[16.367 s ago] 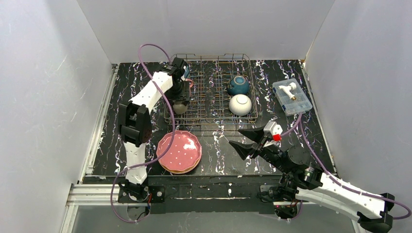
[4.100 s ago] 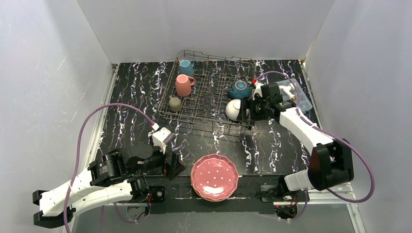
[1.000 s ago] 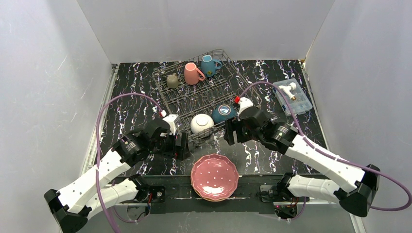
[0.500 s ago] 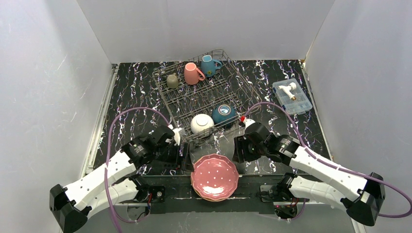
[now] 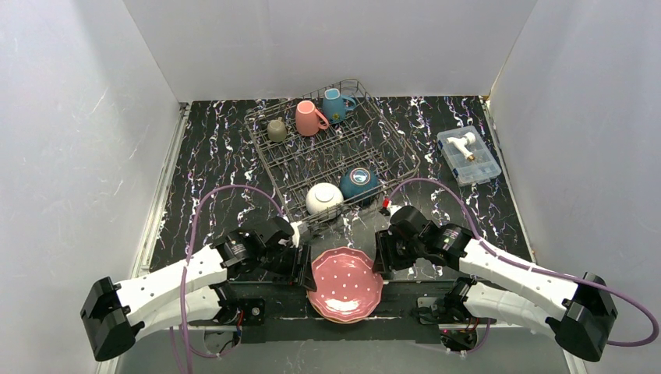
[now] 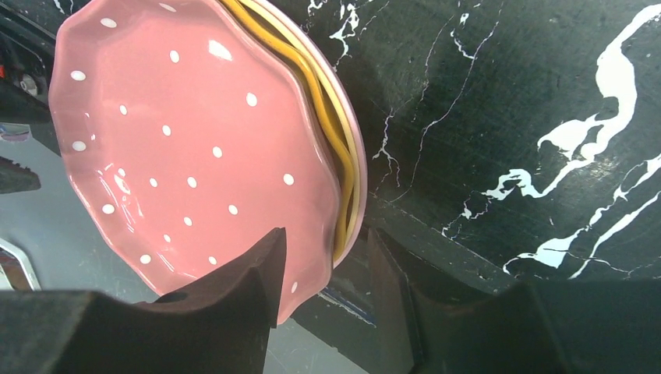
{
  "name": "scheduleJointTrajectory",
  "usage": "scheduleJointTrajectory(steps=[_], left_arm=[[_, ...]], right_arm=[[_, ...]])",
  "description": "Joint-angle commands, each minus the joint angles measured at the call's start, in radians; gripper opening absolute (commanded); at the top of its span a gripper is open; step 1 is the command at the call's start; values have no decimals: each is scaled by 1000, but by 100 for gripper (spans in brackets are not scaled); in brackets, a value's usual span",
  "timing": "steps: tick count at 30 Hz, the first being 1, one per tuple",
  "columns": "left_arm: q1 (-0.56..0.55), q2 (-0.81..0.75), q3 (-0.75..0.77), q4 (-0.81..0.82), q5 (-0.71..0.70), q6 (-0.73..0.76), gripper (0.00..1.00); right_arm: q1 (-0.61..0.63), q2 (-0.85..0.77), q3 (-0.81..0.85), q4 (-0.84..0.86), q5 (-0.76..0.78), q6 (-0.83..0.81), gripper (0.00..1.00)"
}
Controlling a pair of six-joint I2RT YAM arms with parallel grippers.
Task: Load the mixed dishes into the dish rack
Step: Pick up the plate from the corner of the board.
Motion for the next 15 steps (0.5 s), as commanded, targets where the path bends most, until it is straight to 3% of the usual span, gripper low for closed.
scheduleJointTrajectory(steps=[1, 10, 15], left_arm=[[-9, 13, -18, 42, -19, -31, 52], [-10, 33, -53, 67, -35, -39, 36], [-10, 40, -74, 85, -33, -43, 33]], right_arm=[[0, -6, -13, 60, -26, 25, 50], [1, 7, -43, 111, -46, 42, 49], [2, 21, -53, 129, -51, 42, 48]])
